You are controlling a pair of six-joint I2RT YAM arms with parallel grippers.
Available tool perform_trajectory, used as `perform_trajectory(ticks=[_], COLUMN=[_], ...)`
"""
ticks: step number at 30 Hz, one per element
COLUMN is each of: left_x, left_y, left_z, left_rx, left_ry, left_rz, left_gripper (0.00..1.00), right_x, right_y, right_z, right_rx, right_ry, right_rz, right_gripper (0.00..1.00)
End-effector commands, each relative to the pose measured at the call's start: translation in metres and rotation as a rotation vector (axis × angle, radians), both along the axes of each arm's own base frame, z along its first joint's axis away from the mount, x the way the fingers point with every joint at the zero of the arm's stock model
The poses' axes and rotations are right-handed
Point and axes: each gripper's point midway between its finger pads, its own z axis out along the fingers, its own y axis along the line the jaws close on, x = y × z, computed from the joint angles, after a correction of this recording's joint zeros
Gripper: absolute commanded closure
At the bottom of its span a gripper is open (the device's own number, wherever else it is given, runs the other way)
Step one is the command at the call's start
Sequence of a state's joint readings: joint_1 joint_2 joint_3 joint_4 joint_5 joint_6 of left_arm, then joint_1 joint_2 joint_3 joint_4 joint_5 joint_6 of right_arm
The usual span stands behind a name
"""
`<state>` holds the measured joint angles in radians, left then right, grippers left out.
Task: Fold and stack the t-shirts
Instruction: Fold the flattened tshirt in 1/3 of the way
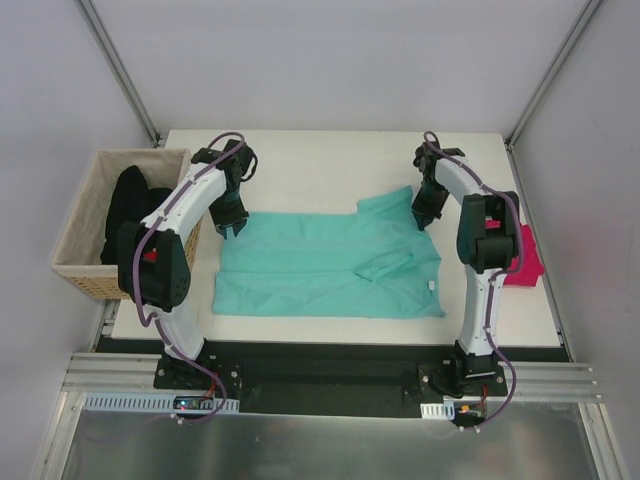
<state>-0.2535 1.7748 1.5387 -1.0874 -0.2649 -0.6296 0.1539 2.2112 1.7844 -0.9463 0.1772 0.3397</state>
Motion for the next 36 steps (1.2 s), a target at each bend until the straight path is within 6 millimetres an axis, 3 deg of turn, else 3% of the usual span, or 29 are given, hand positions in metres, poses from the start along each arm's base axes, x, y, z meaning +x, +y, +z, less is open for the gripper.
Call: perform_trajectory(ticks=[1, 5, 11, 15, 21, 27, 36], left_x=[-0.005, -0.002, 0.004, 0.008, 0.014, 0.017, 0.026], left_y=[0.008, 0.007, 0.006, 0.005, 0.006, 0.005, -0.001], left_z=[0.017, 0.019, 0.023, 0.024, 0.028, 0.029, 0.027], left_rx=[0.005, 0.004, 0.003, 0.002, 0.018, 0.018, -0.002], left_ry=[-0.046, -0.053, -0.064, -0.059, -0.046, -0.035, -0.032], left_rz=[0.032, 0.029, 0.016, 0.004, -0.017, -0.031, -0.037], left_gripper=[0.72, 0.72, 0.72, 0.72, 0.72, 0.72, 0.72], right_x=[0.021, 0.044, 0.073, 0.097, 0.118, 0.133, 0.139], right_y=[-0.002, -0.001, 0.01, 0.027, 0.037, 0.04, 0.039], right_z=[0.049, 0.066, 0.071, 0.059, 0.049, 0.059, 0.08], right_rx=[-0.033, -0.055, -0.019, 0.055, 0.092, 0.087, 0.081], right_ry=[-0.129, -0.185, -0.256, -0.278, -0.32, -0.374, -0.428], right_rz=[0.05, 0.107, 0.215, 0.275, 0.316, 0.35, 0.364], right_gripper=[0.87, 0.73, 0.58, 0.58, 0.58, 0.55, 0.52])
